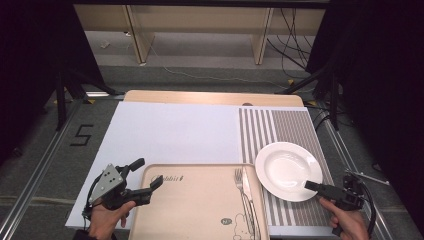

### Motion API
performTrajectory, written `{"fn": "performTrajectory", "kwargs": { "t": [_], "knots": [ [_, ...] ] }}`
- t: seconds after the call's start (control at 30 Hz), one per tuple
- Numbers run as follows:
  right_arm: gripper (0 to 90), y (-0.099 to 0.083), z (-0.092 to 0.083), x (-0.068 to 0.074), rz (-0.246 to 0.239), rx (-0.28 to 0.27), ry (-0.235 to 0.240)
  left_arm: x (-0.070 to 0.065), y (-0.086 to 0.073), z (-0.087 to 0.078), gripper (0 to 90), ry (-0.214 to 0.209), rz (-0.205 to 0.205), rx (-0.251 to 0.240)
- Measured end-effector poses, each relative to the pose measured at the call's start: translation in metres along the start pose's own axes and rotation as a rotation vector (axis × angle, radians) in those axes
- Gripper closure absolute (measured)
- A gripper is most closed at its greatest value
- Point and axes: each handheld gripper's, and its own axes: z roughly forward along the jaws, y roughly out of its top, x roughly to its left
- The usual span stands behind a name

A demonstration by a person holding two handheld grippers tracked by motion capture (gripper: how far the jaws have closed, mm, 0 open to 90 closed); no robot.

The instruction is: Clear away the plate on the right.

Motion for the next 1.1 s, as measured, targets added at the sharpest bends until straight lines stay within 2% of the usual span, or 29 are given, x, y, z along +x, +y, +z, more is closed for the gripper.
{"fn": "performTrajectory", "kwargs": {
  "t": [0.03,0.07,0.1,0.2,0.23,0.33,0.43,0.47,0.5,0.53,0.57,0.6,0.67,0.73,0.87,0.9,0.93,0.97,1.0,1.03,1.1],
  "knots": [
    [33.0,0.0,0.001,-0.002,-0.021,-0.001,-0.007,0.0,0.0,-0.001,16.0,0.007,0.003,0.011],
    [34.0,0.0,0.002,-0.002,-0.012,0.002,-0.007,0.0,0.0,-0.001,16.0,0.005,0.003,0.008],
    [34.6,0.0,0.001,-0.001,0.019,0.013,0.006,0.0,0.0,0.0,16.0,0.0,0.003,0.001],
    [36.3,0.0,0.003,-0.001,0.019,0.016,0.001,0.0,0.0,-0.001,16.0,0.005,0.004,0.009],
    [36.8,0.0,0.005,0.0,0.031,0.019,-0.015,0.0,0.0,-0.001,16.0,0.005,0.004,0.009],
    [38.0,0.0,0.006,-0.001,0.036,0.018,-0.008,0.0,0.0,0.0,16.0,0.005,0.004,0.01],
    [40.1,0.0,0.007,-0.005,-0.006,0.019,-0.001,0.0,0.0,-0.001,16.0,0.006,0.001,0.009],
    [40.8,0.0,0.008,-0.008,-0.026,0.024,-0.012,0.0,0.0,-0.001,16.0,0.006,0.003,0.01],
    [41.5,0.0,0.009,-0.006,0.007,0.023,-0.003,0.0,0.0,-0.001,16.0,0.006,0.002,0.009],
    [42.4,0.0,0.008,-0.006,0.014,0.039,-0.005,0.0,0.0,-0.001,16.0,0.006,0.003,0.01],
    [43.1,0.0,0.008,-0.008,-0.016,0.04,-0.015,0.0,0.0,-0.001,16.0,0.006,0.004,0.011],
    [43.7,0.001,0.009,-0.004,0.045,0.03,-0.005,0.0,0.0,-0.001,16.0,0.006,0.003,0.011],
    [44.7,0.001,0.01,-0.004,0.051,0.031,-0.005,0.0,0.0,-0.001,16.0,0.007,0.001,0.01],
    [47.0,0.001,0.012,-0.007,0.008,0.025,-0.006,0.0,0.0,-0.001,16.0,0.007,0.002,0.009],
    [50.0,0.001,0.01,-0.006,0.053,0.038,-0.005,0.0,0.0,-0.001,16.0,0.008,0.002,0.01],
    [50.8,0.001,0.01,-0.007,0.045,0.033,-0.001,0.0,0.0,-0.001,16.0,0.007,0.003,0.01],
    [51.9,0.001,0.01,-0.007,0.068,0.032,0.008,0.0,0.0,-0.001,16.0,0.007,0.003,0.01],
    [52.7,0.001,0.01,-0.007,0.073,0.039,0.005,0.0,0.0,-0.001,16.0,0.007,0.003,0.011],
    [53.4,0.001,0.01,-0.008,0.056,0.039,0.001,0.0,0.0,-0.001,16.0,0.007,0.003,0.011],
    [54.3,0.001,0.012,-0.007,0.084,0.033,-0.014,0.0,0.0,-0.001,16.0,0.008,0.003,0.01],
    [55.9,0.001,0.012,-0.007,0.09,0.034,-0.011,0.0,0.0,-0.001,16.0,0.008,0.003,0.01]
  ]
}}
